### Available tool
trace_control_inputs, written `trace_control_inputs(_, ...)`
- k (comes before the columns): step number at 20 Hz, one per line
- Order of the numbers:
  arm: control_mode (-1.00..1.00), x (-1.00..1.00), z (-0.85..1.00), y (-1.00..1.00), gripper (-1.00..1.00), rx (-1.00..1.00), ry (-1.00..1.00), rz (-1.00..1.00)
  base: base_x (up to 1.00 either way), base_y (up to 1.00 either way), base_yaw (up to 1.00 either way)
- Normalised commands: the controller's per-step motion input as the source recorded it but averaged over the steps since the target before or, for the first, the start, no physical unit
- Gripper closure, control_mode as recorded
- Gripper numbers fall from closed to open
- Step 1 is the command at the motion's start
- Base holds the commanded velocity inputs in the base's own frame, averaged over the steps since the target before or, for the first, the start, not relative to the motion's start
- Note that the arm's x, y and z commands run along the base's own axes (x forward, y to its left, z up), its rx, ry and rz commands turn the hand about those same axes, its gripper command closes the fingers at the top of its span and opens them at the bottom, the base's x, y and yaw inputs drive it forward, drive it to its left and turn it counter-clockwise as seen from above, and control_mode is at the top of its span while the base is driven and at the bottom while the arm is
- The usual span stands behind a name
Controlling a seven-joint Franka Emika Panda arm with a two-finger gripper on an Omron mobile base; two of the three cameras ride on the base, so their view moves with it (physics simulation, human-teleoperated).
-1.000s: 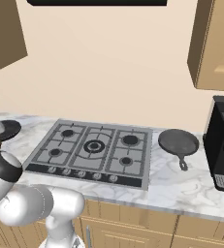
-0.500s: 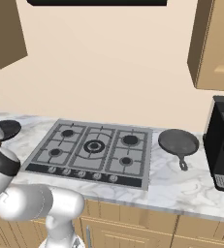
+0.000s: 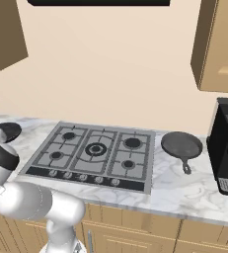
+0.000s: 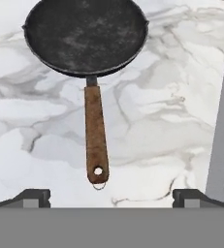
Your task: Place both pans onto different burners. Then place the garlic and the fish on different pans.
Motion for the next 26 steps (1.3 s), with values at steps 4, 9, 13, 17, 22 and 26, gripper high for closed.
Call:
trace_control_inputs(4, -1.0, 0.29, -0.1, 0.06, -1.0, 0.0, 0.02, -0.1, 0.0, 0.0, 0.0)
trace_control_inputs(9, -1.0, 0.21, -0.2, 0.13, -1.0, 0.0, 0.05, -0.07, 0.0, 0.0, 0.0)
trace_control_inputs(13, -1.0, 0.19, -0.27, 0.21, -1.0, 0.0, 0.03, -0.06, 0.0, 0.0, 0.0)
trace_control_inputs(17, -1.0, 0.21, -0.29, 0.26, -1.0, 0.0, 0.02, -0.05, 0.0, 0.0, 0.0)
trace_control_inputs(22, -1.0, 0.2, -0.3, 0.32, -1.0, 0.0, 0.03, -0.04, 0.0, 0.0, 0.0)
trace_control_inputs(26, -1.0, 0.22, -0.22, 0.23, -1.0, 0.0, 0.01, -0.03, 0.0, 0.0, 0.0)
